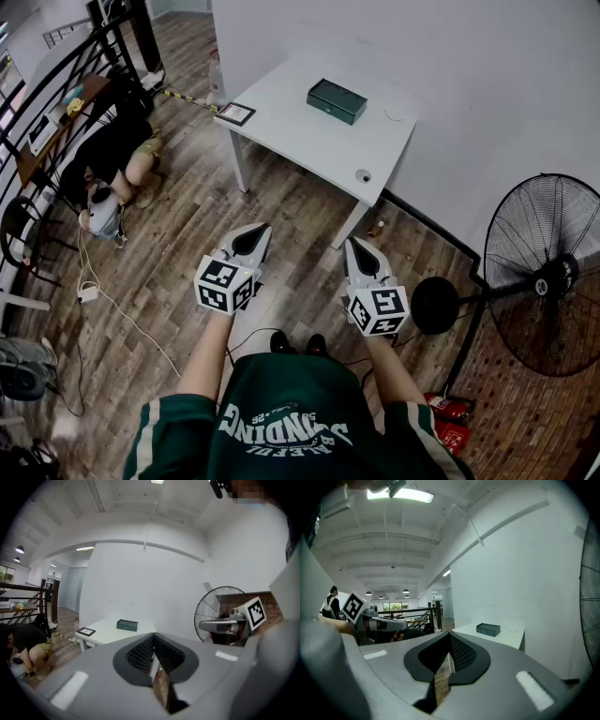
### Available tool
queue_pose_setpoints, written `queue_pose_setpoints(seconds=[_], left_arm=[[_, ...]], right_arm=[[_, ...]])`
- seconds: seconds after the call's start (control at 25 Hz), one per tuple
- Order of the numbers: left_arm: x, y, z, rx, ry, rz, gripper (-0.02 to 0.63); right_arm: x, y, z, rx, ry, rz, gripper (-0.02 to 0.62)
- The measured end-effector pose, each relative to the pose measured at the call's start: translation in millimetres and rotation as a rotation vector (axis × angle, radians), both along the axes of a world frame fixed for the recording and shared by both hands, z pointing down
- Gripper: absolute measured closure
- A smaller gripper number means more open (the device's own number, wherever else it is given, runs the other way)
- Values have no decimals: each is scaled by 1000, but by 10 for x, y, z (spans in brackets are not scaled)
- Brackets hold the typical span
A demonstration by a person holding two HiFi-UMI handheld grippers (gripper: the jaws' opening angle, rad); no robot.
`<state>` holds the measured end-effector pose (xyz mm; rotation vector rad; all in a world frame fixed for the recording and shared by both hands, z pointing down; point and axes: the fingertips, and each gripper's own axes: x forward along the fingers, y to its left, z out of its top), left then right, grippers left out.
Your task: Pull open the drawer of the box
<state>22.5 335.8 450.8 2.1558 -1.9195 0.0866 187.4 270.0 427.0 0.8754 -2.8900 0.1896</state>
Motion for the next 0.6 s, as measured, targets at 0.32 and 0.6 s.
queue_pose_setpoints(seconds=[0.32, 0.6], left_arm=[[-242, -68, 69, -2, 5, 19, 554], [-427, -256, 132, -12, 9, 41, 552]], right_arm=[[-281, 20, 88, 12, 10, -11, 594], [-489, -93, 175, -19, 12, -9, 594]])
